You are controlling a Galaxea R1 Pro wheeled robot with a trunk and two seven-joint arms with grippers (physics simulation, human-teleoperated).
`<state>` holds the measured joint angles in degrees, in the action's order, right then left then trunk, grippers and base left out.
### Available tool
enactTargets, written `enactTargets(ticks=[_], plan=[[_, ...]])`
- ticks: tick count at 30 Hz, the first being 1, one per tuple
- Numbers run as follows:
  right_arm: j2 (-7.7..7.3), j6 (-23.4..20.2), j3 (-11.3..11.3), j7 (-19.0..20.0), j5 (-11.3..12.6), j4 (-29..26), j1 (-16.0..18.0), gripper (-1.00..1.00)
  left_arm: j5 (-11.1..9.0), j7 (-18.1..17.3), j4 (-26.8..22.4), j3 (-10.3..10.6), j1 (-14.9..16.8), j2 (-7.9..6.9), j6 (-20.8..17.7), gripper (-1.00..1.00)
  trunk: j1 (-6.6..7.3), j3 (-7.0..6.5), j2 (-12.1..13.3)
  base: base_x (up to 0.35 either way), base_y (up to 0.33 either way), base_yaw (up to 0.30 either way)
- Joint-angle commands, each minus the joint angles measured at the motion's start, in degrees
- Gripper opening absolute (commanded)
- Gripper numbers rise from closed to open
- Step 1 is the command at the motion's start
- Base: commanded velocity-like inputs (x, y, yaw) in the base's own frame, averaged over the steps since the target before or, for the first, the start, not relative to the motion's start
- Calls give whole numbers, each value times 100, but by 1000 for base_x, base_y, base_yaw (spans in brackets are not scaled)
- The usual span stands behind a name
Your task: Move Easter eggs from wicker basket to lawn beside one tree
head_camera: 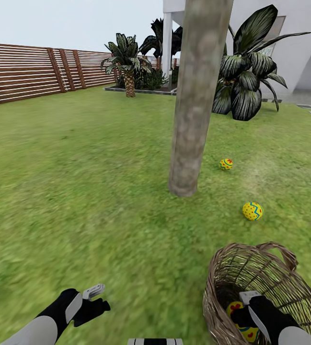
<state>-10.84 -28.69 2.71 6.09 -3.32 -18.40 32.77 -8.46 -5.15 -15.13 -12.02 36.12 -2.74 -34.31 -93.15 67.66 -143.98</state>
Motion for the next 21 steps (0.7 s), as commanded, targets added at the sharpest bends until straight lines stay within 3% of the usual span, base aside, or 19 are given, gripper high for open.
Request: enactTargets(ticks=[1,8,21], plan=[[-5,-32,27,33,-37,-11,1,100,-42,5,-8,-11,1,0,-36,100,1,5,-2,0,0,0],[-6,-32,27,33,-37,-14,1,100,-42,5,-8,-11,1,2,-35,100,-9,93,-7,0,0,0],[2,-32,30,32,-37,-10,1,100,-42,5,-8,-11,1,39,-32,100,-9,93,-7,0,0,0]])
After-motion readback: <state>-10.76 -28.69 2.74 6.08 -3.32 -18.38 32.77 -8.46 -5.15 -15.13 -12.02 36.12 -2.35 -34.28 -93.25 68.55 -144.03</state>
